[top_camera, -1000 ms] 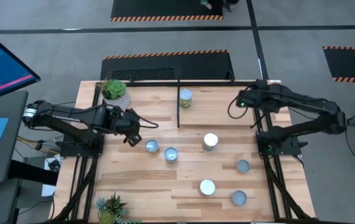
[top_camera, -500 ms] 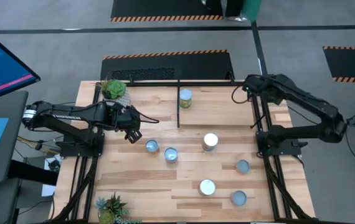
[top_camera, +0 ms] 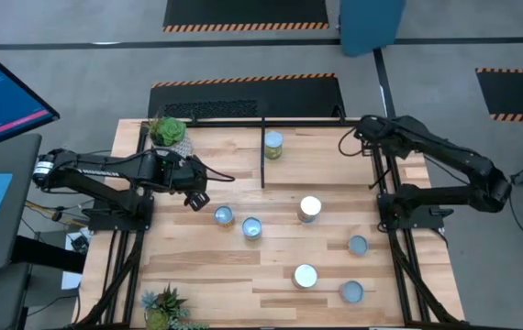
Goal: Pick and place cans onto a shelf
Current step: Adjust the shelf
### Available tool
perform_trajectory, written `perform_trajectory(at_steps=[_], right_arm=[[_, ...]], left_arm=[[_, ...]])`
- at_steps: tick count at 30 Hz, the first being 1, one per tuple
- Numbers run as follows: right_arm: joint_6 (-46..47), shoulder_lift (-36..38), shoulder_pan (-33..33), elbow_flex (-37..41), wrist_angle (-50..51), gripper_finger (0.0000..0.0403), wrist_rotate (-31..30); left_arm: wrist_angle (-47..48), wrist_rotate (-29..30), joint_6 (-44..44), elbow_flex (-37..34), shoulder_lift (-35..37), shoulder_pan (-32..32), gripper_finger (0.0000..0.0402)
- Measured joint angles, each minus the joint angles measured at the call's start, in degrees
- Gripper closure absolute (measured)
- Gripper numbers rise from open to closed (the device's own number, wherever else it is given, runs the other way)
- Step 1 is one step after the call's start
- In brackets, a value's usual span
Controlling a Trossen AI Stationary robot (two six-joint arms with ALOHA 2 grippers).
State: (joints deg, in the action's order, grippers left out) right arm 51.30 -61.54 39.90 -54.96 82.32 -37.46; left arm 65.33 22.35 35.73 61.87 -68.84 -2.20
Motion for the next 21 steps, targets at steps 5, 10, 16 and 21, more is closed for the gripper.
perform_trajectory(at_steps=[5,10,16,21], right_arm=[[-1.7,-0.1,0.0,0.0,-3.2,0.0395,0.4],[-2.4,-1.2,0.1,0.0,-3.9,0.0399,1.1],[-3.6,-2.7,0.1,-0.1,-7.6,0.0393,0.9],[-5.3,-3.3,0.0,-0.2,-9.7,0.0399,1.6]], left_arm=[[-0.3,0.0,0.4,0.0,0.0,0.0,0.0401],[-0.4,0.0,0.5,0.0,0.0,0.0,0.0401],[-0.4,0.0,0.5,0.0,0.0,0.0,0.0401],[-0.4,0.0,0.8,0.0,0.0,0.0,0.0401]])
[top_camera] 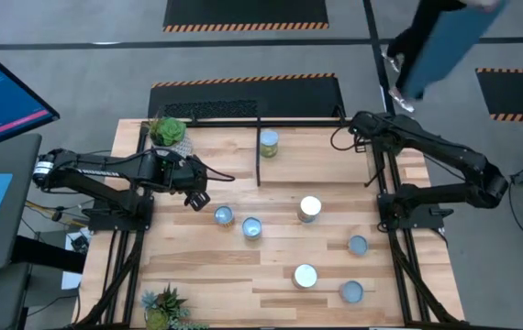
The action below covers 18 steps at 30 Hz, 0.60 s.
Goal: Pick and place cans onto a shelf
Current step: Adjust the shelf
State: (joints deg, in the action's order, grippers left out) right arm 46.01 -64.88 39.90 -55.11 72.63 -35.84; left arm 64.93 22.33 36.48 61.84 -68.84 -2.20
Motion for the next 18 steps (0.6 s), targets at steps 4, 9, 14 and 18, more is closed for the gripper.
perform_trajectory(at_steps=[4,9,14,18], right_arm=[[-1.1,0.0,0.0,0.0,-1.8,0.0391,1.0],[-1.5,0.0,0.0,0.0,-1.8,0.0394,1.3],[-1.3,0.9,0.0,0.0,-1.6,0.0395,0.9],[-1.2,2.6,-0.1,-1.9,-1.3,0.0391,-0.9]], left_arm=[[0.0,0.0,0.2,0.0,0.0,0.0,0.0401],[0.0,0.0,0.2,0.0,0.0,0.0,0.0402],[0.0,0.0,0.6,0.0,0.0,0.0,0.0401],[0.0,0.1,0.7,0.0,0.0,0.0,0.0402]])
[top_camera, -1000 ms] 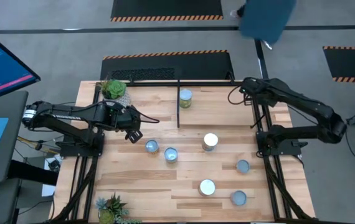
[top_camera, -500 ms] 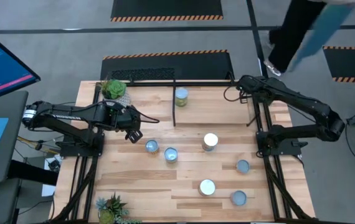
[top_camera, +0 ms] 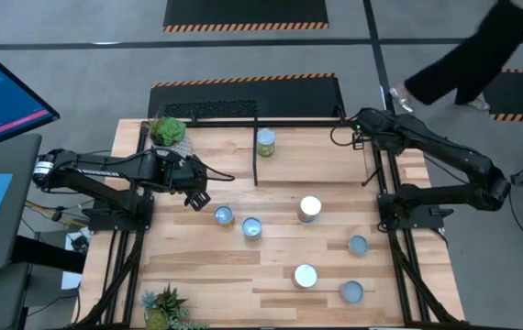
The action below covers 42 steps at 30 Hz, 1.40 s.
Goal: Pick and place cans onto a shelf
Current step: Adjust the shelf
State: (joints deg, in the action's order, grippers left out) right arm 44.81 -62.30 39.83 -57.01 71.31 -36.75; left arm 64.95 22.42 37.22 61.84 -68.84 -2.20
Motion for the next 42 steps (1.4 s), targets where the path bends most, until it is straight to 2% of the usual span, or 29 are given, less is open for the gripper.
perform_trajectory(at_steps=[6,9,13,17,24,28,37,42], right_arm=[[-1.1,3.1,-0.8,-5.6,5.3,0.0398,0.1],[-0.9,4.3,-3.2,-8.5,11.4,0.0398,6.5],[3.8,5.7,-8.0,-7.6,18.6,0.0399,15.5],[9.6,7.1,-16.5,-5.3,18.0,0.0399,19.0],[21.5,8.7,-28.3,-5.3,18.7,0.0400,19.3],[24.2,8.7,-32.3,-5.3,18.7,0.0400,20.3],[28.9,8.6,-33.0,1.4,18.7,0.0400,20.8],[30.2,8.7,-33.0,2.0,18.7,0.0400,17.2]], left_arm=[[0.0,0.8,0.1,0.0,0.0,0.0,0.0401],[-0.1,0.8,0.1,0.0,0.0,0.0,0.0401],[-0.5,1.2,-0.1,0.0,0.0,0.0,0.0401],[-0.6,2.1,-0.4,0.0,0.0,0.0,0.0401],[-0.6,2.1,-1.2,0.0,0.0,1.0,0.0401],[-0.6,2.0,-2.5,0.0,0.0,2.2,0.0401],[-0.6,0.3,-3.6,0.0,0.0,3.7,0.0401],[-0.6,-0.2,-3.7,0.0,0.0,3.7,0.0401]])
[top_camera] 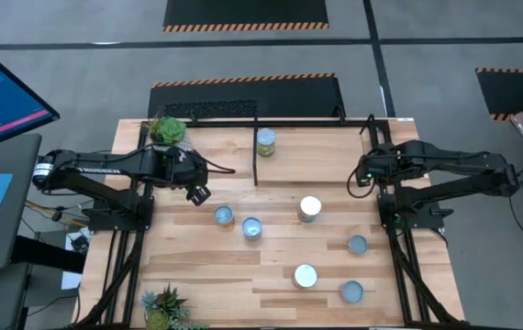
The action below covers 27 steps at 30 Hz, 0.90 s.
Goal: Pick and place cans onto a shelf
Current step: Adjust the shelf
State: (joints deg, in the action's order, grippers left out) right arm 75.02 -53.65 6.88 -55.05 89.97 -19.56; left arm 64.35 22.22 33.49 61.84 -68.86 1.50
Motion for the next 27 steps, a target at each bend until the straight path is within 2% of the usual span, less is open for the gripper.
perform_trajectory(at_steps=[8,18,27], right_arm=[[0.2,0.0,0.4,0.0,0.0,0.0400,-3.2],[-2.0,0.0,4.6,0.0,0.0,0.0400,-5.0],[-2.0,0.0,4.9,0.0,0.0,0.0400,-6.2]], left_arm=[[0.0,0.0,-0.5,0.0,0.0,0.0,0.0402],[0.0,0.0,-0.4,0.0,0.0,0.0,0.0401],[0.0,0.1,-0.3,0.0,0.0,0.0,0.0402]])
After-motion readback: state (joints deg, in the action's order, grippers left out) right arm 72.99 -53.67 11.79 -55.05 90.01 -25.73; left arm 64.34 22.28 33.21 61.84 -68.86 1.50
